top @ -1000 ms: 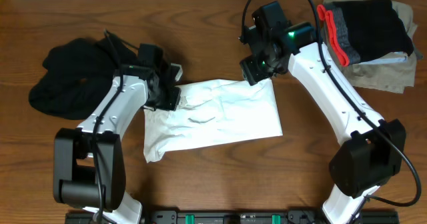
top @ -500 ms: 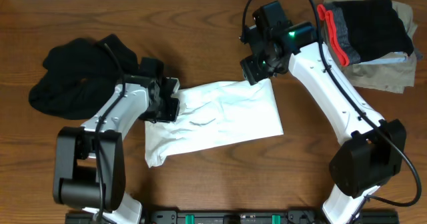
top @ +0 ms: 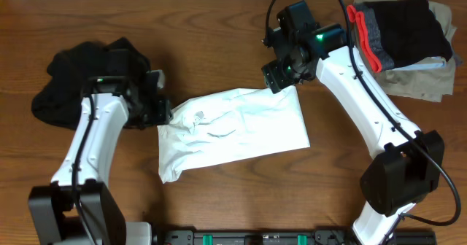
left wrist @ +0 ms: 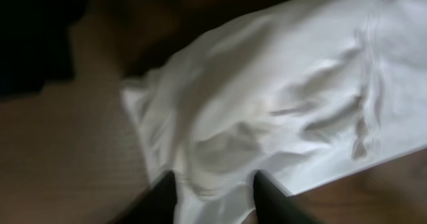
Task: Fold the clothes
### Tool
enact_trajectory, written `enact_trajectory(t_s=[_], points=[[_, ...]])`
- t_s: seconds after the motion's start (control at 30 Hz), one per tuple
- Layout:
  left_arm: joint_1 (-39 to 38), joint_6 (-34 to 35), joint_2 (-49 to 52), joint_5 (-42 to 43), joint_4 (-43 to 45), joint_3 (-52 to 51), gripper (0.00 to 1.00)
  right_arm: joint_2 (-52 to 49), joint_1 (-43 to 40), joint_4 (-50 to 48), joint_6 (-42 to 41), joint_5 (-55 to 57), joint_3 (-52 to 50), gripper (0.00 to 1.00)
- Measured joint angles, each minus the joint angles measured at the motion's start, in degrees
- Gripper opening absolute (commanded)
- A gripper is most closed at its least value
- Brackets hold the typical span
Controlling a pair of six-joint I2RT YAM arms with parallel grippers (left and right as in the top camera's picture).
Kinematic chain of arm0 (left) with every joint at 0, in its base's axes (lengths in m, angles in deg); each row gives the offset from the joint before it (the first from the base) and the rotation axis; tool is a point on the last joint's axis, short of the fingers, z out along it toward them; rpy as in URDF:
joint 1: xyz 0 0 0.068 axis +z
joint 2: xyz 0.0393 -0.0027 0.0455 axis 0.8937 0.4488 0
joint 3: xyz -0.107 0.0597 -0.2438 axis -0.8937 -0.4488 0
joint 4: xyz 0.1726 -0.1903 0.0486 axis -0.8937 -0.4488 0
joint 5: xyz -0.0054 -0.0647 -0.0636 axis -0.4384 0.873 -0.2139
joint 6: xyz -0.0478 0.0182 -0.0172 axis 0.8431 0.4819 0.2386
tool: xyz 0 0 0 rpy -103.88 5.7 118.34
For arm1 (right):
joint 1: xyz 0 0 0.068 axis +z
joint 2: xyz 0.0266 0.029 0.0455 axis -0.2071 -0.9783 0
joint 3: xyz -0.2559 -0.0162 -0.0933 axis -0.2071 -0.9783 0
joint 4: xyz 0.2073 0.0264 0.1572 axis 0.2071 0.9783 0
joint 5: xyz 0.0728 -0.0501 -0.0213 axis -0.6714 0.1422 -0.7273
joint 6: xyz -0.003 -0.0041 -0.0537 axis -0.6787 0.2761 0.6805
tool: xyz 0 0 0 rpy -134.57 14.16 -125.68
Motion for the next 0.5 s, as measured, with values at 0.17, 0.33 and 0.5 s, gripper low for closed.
enact_trajectory(t_s=[0.17,0.33,0.5], points=[[3.41,0.5,3.32,1.14,0.07,-2.54,0.56,0.0,0.0,0.0,0.0,0.02,0.0,0.74],[3.78,0.46,6.78,1.81,2.36,-4.35,0.56,0.0,0.0,0.0,0.0,0.0,0.0,0.74],[3.78,0.31,10.84,1.99,2.75,-5.46,0.56,0.0,0.0,0.0,0.02,0.0,0.0,0.75]])
